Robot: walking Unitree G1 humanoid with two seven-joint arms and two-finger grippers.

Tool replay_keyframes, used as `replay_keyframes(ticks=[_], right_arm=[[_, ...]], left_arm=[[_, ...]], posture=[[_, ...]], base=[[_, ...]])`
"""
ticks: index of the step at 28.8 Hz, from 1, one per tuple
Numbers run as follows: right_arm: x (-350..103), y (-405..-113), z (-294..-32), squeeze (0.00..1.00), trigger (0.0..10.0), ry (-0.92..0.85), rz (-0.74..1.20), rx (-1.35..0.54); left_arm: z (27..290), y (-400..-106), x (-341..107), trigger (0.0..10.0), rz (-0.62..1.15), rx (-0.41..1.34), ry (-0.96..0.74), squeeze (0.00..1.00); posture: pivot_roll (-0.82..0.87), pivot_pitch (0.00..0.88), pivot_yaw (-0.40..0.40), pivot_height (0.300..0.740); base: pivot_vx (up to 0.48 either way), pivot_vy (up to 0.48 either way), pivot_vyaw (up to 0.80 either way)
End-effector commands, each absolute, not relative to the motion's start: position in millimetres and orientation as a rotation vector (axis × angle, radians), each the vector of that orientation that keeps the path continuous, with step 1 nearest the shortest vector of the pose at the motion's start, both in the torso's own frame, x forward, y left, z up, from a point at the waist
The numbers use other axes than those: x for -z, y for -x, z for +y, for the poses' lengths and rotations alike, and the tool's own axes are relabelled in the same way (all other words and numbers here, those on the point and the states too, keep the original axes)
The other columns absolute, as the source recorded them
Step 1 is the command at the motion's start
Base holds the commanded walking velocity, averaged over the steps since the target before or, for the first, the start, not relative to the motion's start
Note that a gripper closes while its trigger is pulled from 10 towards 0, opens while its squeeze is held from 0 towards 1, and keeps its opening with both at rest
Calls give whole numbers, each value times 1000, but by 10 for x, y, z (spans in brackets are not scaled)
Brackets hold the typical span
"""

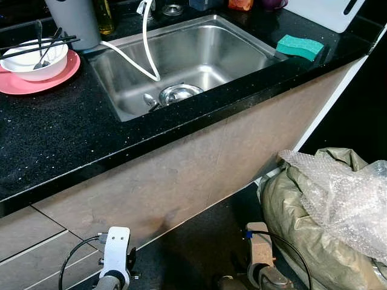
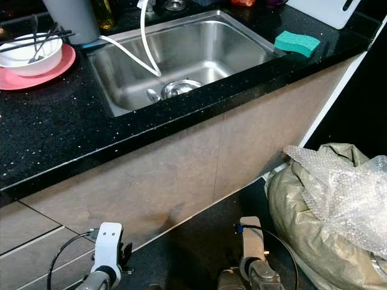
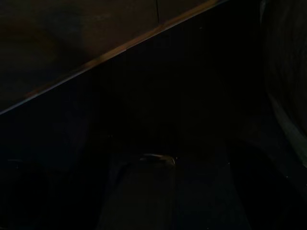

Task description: Kitchen organization

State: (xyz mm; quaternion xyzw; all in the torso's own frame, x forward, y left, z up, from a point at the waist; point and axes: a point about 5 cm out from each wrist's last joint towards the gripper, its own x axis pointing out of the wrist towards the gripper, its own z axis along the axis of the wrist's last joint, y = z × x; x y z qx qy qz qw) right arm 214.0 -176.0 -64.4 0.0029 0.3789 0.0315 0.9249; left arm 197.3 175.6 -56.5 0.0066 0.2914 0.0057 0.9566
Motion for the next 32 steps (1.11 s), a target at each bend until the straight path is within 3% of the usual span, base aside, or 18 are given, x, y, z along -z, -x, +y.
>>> replay_keyframes(ticks=[1,24,32], right_arm=[[666,-2110,-1730,0,10000,-9,789,-73],[640,-2153,-1731,0,10000,10,779,-97],[630,-2165,-1740,0,10000,20,771,-97]], left_arm=[[1764,-1914,607,10000,618,-12,-15,0],[1746,-1954,594,10000,612,-7,-15,0],[1748,-1953,590,10000,606,-7,-14,0]], posture=[[2,145,5,740],[-1,131,3,740],[-2,131,2,740]], base=[[0,0,0],[0,0,0],[0,0,800]])
